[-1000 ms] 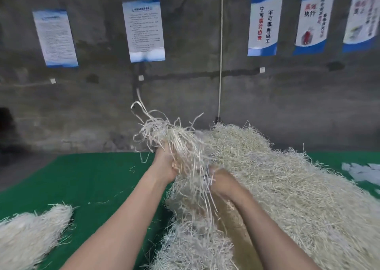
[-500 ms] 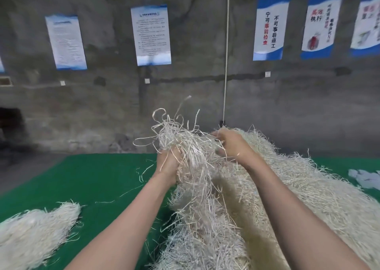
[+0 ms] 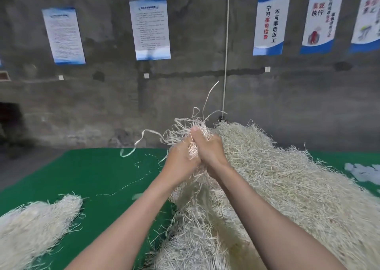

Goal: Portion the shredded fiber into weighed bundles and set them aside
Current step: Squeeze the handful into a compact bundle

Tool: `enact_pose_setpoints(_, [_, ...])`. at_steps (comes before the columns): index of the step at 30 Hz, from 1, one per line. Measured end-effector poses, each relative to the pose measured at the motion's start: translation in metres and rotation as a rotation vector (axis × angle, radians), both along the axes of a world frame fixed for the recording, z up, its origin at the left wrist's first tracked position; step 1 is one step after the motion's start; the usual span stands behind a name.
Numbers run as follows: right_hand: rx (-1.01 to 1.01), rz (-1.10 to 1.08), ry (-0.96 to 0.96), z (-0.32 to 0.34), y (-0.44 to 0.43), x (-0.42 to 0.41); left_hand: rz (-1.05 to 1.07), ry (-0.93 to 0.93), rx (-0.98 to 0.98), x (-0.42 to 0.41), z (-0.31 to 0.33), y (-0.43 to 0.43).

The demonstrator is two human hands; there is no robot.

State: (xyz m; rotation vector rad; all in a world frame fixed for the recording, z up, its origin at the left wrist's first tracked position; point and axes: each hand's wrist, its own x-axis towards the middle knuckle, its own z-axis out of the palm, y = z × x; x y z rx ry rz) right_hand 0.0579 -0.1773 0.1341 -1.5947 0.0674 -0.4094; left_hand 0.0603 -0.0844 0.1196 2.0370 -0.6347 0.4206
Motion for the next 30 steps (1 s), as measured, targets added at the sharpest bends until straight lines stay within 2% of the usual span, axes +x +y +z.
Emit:
enact_pose_setpoints(3, [-0.122, -0.027, -0.074, 0.006, 0.000, -0.005, -0.156, 0.217, -0.231, -0.014, 0.003, 0.015])
enact_pose_setpoints(7, [0.007, 0.313, 0.114, 0.013, 0.003, -0.016, -0.141, 0.266, -0.284, -0.013, 0.024, 0.028])
enact_pose_setpoints(9, [0.059, 0.185, 0.119, 0.013, 0.003, -0.011, -0.235, 0.303, -0.235, -0.014, 0.027, 0.029])
enact_pose_setpoints(11, [0.046, -0.036, 0.083, 0.008, 0.000, -0.001, -0.264, 0.225, -0.129, -0.017, 0.021, 0.023])
enact_pose_setpoints(13, [-0.098, -0.190, 0.025, 0.002, -0.002, 0.004, -0.169, 0.021, -0.014, -0.027, 0.007, 0.014])
enact_pose_setpoints(14, [-0.137, -0.252, 0.006, -0.001, -0.006, 0.006, -0.096, -0.094, -0.018, -0.035, -0.001, 0.013])
enact_pose_setpoints(17, [-0.024, -0.355, 0.035, -0.006, -0.027, 0.008, 0.103, -0.394, -0.140, -0.039, -0.036, 0.021])
enact_pose_setpoints(18, [0.030, -0.364, 0.061, -0.007, -0.033, 0.010, 0.169, -0.373, -0.154, -0.035, -0.047, 0.025])
enact_pose_setpoints(20, [0.112, -0.335, 0.077, -0.005, -0.037, 0.014, 0.266, -0.069, -0.133, -0.026, -0.068, 0.027])
enact_pose_setpoints(21, [0.149, -0.320, 0.064, -0.005, -0.037, 0.016, 0.247, 0.109, -0.087, -0.021, -0.080, 0.023])
enact_pose_setpoints(23, [0.200, -0.329, 0.060, -0.002, -0.037, 0.019, 0.100, 0.237, 0.081, -0.016, -0.107, 0.007])
enact_pose_setpoints(25, [0.308, -0.289, 0.059, 0.004, -0.040, 0.023, 0.006, 0.221, 0.276, -0.009, -0.131, -0.018])
enact_pose_setpoints(30, [0.510, -0.055, 0.085, 0.025, -0.046, 0.008, -0.043, 0.135, 0.736, 0.014, -0.165, -0.062])
